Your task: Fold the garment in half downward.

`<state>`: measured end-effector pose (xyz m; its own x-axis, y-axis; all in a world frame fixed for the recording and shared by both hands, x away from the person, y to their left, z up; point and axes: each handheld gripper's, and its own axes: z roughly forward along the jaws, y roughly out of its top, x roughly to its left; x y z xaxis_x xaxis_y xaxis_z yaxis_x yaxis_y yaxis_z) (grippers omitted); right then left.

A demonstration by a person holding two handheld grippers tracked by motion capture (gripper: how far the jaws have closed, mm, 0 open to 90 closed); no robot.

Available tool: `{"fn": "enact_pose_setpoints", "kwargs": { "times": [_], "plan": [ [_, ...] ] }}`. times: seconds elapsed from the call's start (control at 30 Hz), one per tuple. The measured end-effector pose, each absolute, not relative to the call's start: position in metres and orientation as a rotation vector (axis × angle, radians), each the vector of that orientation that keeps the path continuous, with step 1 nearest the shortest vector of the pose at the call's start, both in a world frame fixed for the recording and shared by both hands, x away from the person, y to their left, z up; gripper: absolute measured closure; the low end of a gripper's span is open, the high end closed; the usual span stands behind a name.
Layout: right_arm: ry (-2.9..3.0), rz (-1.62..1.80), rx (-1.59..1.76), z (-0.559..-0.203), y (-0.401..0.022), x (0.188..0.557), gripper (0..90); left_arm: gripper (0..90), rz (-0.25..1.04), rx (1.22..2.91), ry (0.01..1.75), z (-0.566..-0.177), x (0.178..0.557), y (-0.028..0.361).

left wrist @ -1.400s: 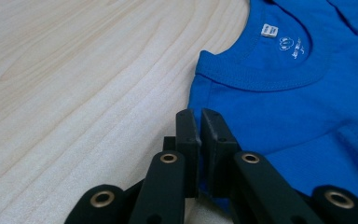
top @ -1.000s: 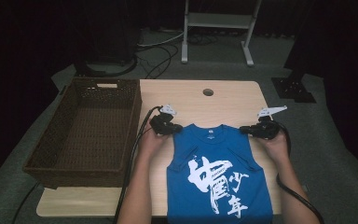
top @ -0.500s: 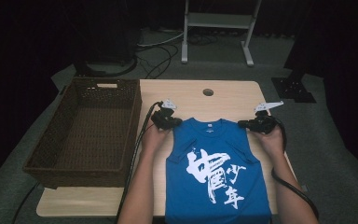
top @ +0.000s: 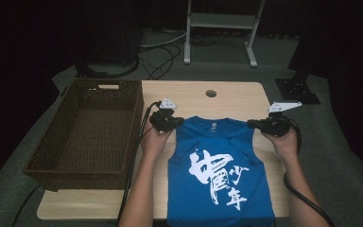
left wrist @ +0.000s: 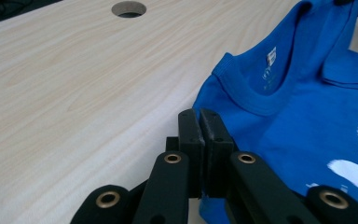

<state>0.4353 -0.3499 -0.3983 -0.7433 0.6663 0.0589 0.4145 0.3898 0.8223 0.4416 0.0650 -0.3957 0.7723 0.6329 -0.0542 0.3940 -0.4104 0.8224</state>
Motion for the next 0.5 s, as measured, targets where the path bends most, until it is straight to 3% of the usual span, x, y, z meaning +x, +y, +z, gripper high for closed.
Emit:
{"fn": "enact_pose_setpoints", "kwargs": {
  "times": [0.5],
  "plan": [
    [2.436,1.264,1.002,-0.414,-0.347,0.380,87.7,88.1,0.256,2.109,0.778,-0.410,0.384,0.065]
  ]
}}
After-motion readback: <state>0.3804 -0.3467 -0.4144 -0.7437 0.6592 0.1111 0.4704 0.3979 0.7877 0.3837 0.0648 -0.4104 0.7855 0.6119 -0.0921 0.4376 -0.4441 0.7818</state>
